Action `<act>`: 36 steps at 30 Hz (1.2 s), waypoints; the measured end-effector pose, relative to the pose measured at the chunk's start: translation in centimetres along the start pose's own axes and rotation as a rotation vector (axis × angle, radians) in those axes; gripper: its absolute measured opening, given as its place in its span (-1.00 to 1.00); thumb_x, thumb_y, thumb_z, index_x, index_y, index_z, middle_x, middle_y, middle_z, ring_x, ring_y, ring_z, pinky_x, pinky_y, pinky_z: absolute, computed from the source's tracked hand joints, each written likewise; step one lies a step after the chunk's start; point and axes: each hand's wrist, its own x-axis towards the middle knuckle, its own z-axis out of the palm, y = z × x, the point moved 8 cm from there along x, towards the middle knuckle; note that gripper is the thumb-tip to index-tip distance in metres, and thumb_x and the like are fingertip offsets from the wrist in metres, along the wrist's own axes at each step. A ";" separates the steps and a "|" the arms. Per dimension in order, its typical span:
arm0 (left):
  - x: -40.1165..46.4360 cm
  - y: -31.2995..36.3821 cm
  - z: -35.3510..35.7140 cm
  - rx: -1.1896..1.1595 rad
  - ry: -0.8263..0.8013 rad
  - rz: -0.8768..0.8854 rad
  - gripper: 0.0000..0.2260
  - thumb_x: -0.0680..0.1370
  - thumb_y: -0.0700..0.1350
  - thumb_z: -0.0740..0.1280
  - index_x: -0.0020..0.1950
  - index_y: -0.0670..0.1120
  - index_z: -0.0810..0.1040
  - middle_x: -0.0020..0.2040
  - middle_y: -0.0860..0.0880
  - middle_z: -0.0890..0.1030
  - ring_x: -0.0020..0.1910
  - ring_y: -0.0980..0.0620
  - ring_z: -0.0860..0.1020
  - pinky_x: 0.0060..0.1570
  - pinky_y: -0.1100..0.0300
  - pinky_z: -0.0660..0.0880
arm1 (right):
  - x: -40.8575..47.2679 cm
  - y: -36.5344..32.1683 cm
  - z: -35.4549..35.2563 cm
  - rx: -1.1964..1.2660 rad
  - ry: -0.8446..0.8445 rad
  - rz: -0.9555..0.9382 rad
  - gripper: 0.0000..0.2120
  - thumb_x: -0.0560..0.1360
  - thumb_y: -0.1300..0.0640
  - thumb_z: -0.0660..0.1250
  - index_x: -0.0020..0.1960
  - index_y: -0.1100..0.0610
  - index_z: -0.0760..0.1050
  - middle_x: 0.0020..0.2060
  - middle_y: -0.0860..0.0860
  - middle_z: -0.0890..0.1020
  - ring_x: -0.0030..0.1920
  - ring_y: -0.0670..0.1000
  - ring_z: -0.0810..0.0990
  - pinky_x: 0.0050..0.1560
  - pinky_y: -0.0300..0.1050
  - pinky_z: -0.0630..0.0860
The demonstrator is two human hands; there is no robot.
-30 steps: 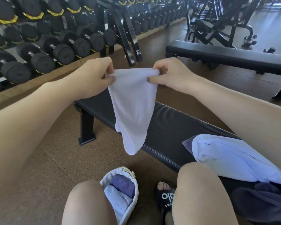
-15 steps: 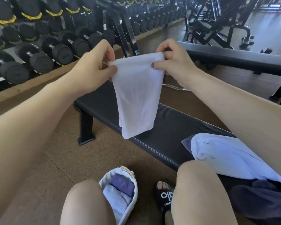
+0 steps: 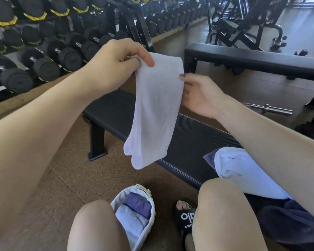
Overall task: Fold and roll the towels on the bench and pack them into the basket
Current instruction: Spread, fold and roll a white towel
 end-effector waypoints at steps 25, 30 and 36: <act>0.4 -9.6 7.8 -0.520 -0.160 -0.347 -0.81 0.59 -0.39 0.24 -0.03 -0.21 0.64 -0.10 -0.09 0.61 -0.14 -0.03 0.63 -0.09 0.21 0.65 | 3.1 1.6 -6.4 -0.335 -0.233 0.365 -0.52 0.52 0.24 0.27 0.41 -0.01 0.48 0.32 0.03 0.60 0.31 0.10 0.58 0.23 0.09 0.52; -2.1 -21.0 13.1 -0.285 -0.148 -0.671 -0.78 0.61 -0.31 0.26 -0.02 -0.09 0.68 0.00 -0.01 0.56 -0.20 0.15 0.66 -0.11 0.21 0.67 | 10.6 9.9 -7.4 -0.654 -0.044 0.404 -0.72 0.57 0.25 0.34 0.24 0.03 0.59 0.15 0.05 0.67 0.15 0.08 0.67 0.04 -0.09 0.60; -5.5 -30.8 15.7 -0.151 -0.055 -0.847 -0.74 0.58 -0.28 0.24 -0.10 -0.01 0.67 0.17 -0.10 0.57 0.10 -0.07 0.61 -0.11 0.18 0.64 | 14.9 15.9 -7.7 -1.084 0.067 0.259 -0.78 0.52 0.08 0.37 0.16 0.02 0.58 0.13 -0.06 0.58 0.01 -0.05 0.53 -0.07 -0.23 0.43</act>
